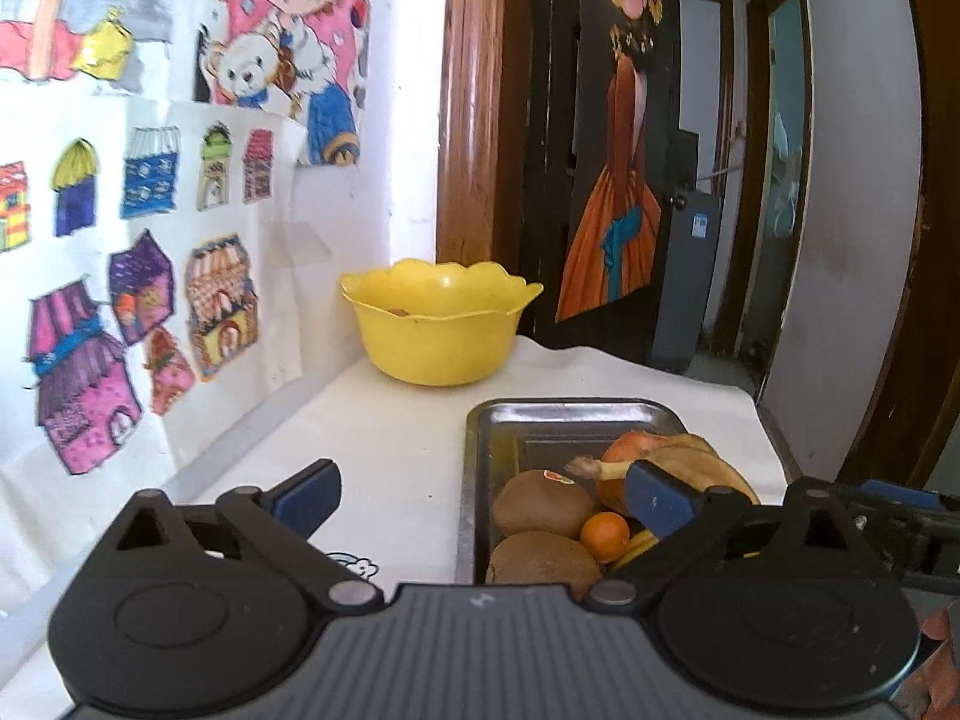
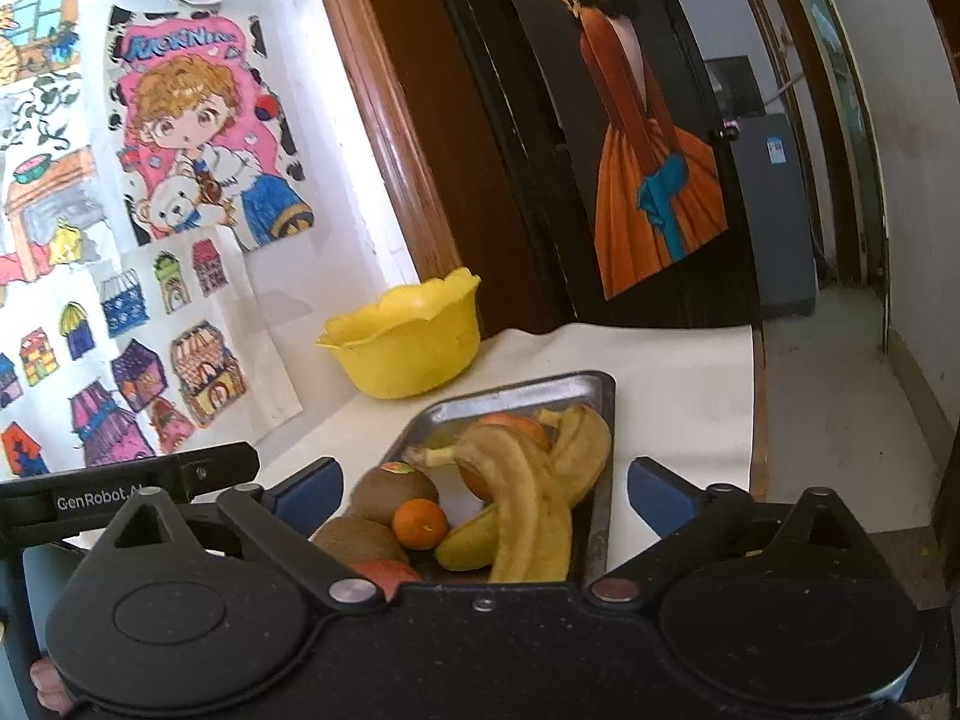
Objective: Organize fruits
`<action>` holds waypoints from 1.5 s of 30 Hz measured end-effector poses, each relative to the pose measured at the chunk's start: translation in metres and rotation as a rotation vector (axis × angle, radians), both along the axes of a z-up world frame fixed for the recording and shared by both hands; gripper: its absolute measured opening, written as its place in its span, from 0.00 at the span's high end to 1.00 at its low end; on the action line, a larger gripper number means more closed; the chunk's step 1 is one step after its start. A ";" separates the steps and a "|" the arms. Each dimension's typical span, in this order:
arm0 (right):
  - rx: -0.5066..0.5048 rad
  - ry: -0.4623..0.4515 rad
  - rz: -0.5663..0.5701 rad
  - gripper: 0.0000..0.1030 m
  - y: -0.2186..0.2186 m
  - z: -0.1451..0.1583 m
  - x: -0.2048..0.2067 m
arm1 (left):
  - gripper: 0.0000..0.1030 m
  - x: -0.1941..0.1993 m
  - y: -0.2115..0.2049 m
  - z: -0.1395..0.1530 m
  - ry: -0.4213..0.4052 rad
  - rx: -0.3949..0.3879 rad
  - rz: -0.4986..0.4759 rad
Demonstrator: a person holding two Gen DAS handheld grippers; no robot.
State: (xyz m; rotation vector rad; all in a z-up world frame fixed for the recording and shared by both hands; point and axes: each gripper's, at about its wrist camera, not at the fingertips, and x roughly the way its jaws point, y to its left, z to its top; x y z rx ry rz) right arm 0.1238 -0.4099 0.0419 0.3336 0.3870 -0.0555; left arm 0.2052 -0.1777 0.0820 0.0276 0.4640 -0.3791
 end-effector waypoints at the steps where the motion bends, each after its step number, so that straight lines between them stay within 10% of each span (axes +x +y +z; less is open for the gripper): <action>1: -0.004 -0.005 0.001 0.01 0.003 0.003 -0.004 | 0.00 -0.003 0.003 0.002 -0.004 -0.003 0.002; 27: -0.115 -0.070 -0.027 0.01 0.084 0.053 -0.108 | 0.00 -0.097 0.097 0.026 -0.070 -0.118 0.069; 45: -0.103 0.039 -0.125 0.01 0.140 0.003 -0.150 | 0.00 -0.131 0.142 -0.030 0.021 -0.101 0.129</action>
